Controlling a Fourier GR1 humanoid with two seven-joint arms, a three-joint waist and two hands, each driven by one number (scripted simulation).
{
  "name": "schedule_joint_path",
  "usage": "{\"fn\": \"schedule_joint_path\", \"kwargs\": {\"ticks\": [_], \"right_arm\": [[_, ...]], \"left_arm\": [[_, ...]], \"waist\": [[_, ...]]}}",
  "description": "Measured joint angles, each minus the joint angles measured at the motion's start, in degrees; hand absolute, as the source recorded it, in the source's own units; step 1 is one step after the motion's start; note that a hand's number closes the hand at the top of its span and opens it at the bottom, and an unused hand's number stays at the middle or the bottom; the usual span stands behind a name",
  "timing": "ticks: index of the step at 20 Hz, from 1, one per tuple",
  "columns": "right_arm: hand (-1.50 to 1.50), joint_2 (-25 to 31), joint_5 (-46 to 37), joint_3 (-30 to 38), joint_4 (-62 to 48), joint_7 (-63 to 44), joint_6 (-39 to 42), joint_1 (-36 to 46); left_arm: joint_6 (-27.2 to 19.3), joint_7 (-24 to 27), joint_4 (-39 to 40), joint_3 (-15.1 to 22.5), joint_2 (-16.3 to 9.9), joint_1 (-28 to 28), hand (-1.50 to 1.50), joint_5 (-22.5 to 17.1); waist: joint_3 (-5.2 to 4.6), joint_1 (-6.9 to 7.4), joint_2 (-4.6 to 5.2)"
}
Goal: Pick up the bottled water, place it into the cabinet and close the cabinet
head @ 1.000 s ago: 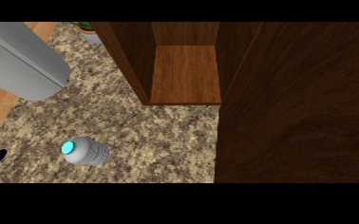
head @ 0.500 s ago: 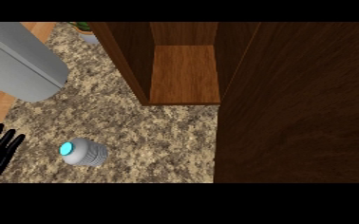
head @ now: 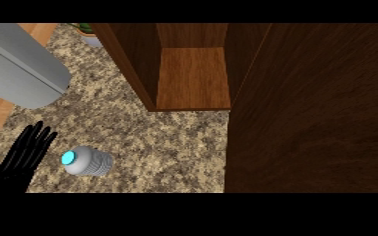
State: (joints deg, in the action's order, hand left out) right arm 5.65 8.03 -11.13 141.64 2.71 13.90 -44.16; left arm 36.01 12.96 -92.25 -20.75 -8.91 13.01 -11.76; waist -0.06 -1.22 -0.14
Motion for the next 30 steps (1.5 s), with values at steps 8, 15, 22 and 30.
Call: {"fn": "schedule_joint_path", "kwargs": {"ticks": [8, 15, 22, 30], "right_arm": [[-1.50, 0.5, -0.7, -0.5, 0.6, 3.7, 1.9, -5.4], [-1.50, 0.7, -1.4, -1.7, 1.0, 5.8, 2.9, -8.5], [-1.50, 0.9, -2.1, -2.0, 1.0, 7.1, 3.2, -9.7], [-1.50, 0.9, -2.6, -2.3, 0.9, 9.1, 3.7, -11.7]], "left_arm": [[-2.9, 11.8, 17.7, 0.0, 0.1, -6.9, -1.50, 8.6], [-7.0, 22.5, 34.1, -0.1, -1.3, -12.5, -1.50, 14.1], [-6.1, 27.1, 46.9, 3.0, -2.1, -16.5, -1.50, 15.8], [-7.1, 31.9, 56.1, 4.6, -1.7, -19.8, 1.50, 15.3]], "waist": [[-0.03, -0.15, 0.04], [-0.06, -0.18, 0.13], [-0.13, -0.28, 0.25], [-0.13, -0.29, 0.20]]}}
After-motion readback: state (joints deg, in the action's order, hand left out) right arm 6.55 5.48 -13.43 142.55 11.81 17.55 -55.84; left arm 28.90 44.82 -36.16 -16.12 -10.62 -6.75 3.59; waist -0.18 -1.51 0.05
